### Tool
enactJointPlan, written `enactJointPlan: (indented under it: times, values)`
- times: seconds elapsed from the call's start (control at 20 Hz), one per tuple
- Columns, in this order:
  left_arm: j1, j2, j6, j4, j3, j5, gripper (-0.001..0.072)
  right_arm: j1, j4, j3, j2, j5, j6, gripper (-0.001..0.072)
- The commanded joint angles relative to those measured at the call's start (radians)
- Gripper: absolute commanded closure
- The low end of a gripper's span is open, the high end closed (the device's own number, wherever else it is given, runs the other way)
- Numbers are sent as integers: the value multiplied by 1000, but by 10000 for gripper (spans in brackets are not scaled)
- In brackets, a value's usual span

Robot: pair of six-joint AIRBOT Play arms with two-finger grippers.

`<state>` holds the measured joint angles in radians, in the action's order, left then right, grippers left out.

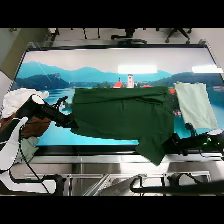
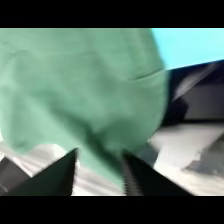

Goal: Fold the shirts.

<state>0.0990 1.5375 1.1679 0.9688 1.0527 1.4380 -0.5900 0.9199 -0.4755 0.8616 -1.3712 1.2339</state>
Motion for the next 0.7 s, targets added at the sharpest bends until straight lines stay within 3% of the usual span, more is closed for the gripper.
enactJointPlan:
  times: [0.0,0.3,0.5,0.65]
  values:
    - [4,0,-1,0,1,10,696,-20,109,-89,-34,-69,80,321]
    - [5,0,-1,0,1,10,696,-23,147,-22,-39,51,98,316]
    - [5,0,-1,0,1,11,696,-16,-29,63,10,146,-39,318]
    - [5,0,-1,0,1,31,696,29,-173,64,45,131,-124,349]
